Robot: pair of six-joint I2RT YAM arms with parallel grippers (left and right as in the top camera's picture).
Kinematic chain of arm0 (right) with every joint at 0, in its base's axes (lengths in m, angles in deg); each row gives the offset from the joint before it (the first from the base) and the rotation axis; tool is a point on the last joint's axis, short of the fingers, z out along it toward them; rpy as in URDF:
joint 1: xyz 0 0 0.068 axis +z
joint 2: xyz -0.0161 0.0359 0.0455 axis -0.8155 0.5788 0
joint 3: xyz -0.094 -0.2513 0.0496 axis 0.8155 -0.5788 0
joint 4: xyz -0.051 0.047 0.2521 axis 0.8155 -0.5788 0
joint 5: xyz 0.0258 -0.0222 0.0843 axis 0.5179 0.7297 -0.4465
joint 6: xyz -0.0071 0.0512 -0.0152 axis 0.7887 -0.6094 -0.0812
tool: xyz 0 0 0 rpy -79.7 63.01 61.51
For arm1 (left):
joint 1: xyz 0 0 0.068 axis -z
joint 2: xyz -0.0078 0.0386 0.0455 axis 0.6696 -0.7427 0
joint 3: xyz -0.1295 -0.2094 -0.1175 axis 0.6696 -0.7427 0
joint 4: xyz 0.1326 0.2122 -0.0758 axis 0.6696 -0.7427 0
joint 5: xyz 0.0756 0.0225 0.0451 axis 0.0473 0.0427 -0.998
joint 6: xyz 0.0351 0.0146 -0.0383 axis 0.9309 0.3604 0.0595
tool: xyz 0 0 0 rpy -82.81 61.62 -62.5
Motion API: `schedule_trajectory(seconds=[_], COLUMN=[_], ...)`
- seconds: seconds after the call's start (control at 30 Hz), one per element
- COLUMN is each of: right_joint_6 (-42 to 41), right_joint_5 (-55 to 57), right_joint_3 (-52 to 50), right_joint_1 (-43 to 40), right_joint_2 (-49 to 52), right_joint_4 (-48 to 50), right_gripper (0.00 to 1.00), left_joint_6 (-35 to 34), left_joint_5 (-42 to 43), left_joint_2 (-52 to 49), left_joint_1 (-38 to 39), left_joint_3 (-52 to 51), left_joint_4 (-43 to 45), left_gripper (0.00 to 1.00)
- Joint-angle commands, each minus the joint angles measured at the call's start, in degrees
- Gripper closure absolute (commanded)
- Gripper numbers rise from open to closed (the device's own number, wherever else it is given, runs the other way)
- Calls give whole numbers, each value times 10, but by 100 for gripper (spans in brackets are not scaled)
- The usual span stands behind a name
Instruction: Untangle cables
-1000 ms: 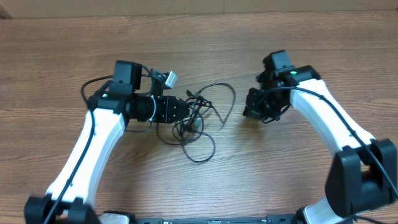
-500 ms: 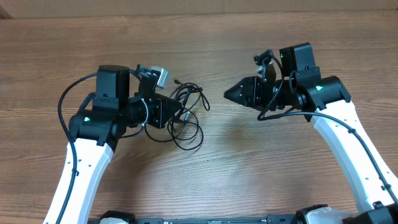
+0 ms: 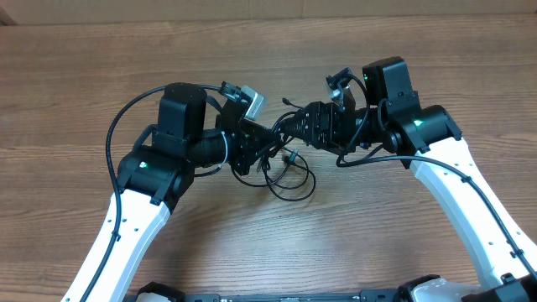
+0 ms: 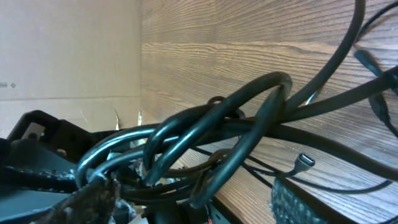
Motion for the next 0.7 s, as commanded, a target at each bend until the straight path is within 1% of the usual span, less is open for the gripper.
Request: schedule_trajectory(seconds=[0.0, 0.13, 0.2, 0.27, 0.33, 0.4, 0.5, 0.57, 0.67], right_joint_6=[-5, -7, -21, -31, -31, -31, -31, -31, -31], right_joint_5=[23, 102, 150, 184, 186, 186, 186, 186, 186], right_joint_3=[11, 11, 11, 11, 11, 11, 11, 11, 11], right_joint_1=[2, 1, 1, 1, 1, 1, 1, 1, 1], right_joint_2=[-7, -7, -7, -7, -7, -7, -7, -7, -7], right_joint_4=[-4, -29, -46, -66, -71, -72, -72, -72, -74], right_gripper=[26, 28, 28, 33, 39, 47, 76, 95, 96], left_joint_6=[-11, -17, -17, -16, -16, -16, -16, -17, -17], left_joint_5=[19, 45, 54, 58, 54, 33, -22, -21, 16], left_joint_2=[11, 11, 11, 11, 11, 11, 11, 11, 11], left_joint_1=[13, 14, 14, 14, 14, 14, 14, 14, 14], left_joint_3=[6, 6, 6, 6, 6, 6, 6, 6, 6], left_joint_4=[17, 31, 38, 42, 41, 40, 27, 24, 39], left_gripper=[96, 96, 96, 96, 96, 96, 96, 96, 96])
